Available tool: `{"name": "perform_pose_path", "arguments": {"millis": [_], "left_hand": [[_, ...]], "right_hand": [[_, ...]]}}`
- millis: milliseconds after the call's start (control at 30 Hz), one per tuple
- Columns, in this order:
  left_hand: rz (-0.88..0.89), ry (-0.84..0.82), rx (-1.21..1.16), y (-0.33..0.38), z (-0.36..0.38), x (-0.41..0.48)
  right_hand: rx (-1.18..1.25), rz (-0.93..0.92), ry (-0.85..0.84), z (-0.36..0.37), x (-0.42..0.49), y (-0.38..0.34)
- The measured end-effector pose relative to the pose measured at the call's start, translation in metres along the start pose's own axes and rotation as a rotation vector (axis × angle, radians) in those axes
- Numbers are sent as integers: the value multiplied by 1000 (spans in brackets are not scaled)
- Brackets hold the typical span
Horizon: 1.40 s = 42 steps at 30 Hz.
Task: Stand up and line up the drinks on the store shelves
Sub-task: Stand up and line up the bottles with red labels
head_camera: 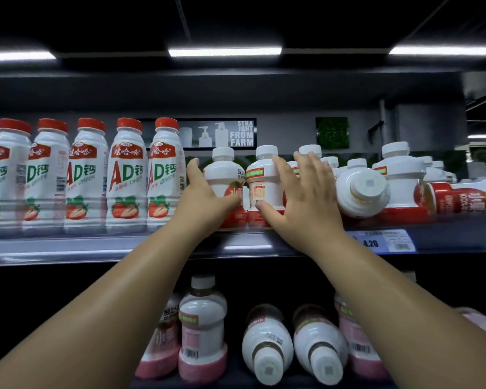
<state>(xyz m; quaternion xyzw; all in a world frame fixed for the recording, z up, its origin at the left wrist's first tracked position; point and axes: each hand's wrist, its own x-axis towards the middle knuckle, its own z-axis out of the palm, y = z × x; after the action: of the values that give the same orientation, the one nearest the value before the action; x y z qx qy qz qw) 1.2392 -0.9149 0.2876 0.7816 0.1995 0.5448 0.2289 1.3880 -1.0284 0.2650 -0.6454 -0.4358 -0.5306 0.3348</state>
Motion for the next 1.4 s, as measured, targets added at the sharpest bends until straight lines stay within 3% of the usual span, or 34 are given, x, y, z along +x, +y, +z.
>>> {"name": "perform_pose_path", "arguments": {"millis": [567, 733, 967, 1200, 1300, 1400], "left_hand": [[-49, -129, -97, -11, -14, 2], [-32, -124, -14, -8, -11, 2], [-10, -165, -132, -15, -12, 7], [227, -41, -3, -13, -9, -5], [301, -62, 45, -9, -13, -2], [354, -68, 150, 0, -22, 10]], "right_hand": [[-77, 19, -88, -4, -1, -3], [-96, 22, -88, -3, -2, -3], [-94, 25, -79, -3, -2, -2], [-52, 3, -57, -6, -1, -3], [-18, -35, -56, -16, 14, -5], [-19, -47, -152, -36, 47, -13]]}}
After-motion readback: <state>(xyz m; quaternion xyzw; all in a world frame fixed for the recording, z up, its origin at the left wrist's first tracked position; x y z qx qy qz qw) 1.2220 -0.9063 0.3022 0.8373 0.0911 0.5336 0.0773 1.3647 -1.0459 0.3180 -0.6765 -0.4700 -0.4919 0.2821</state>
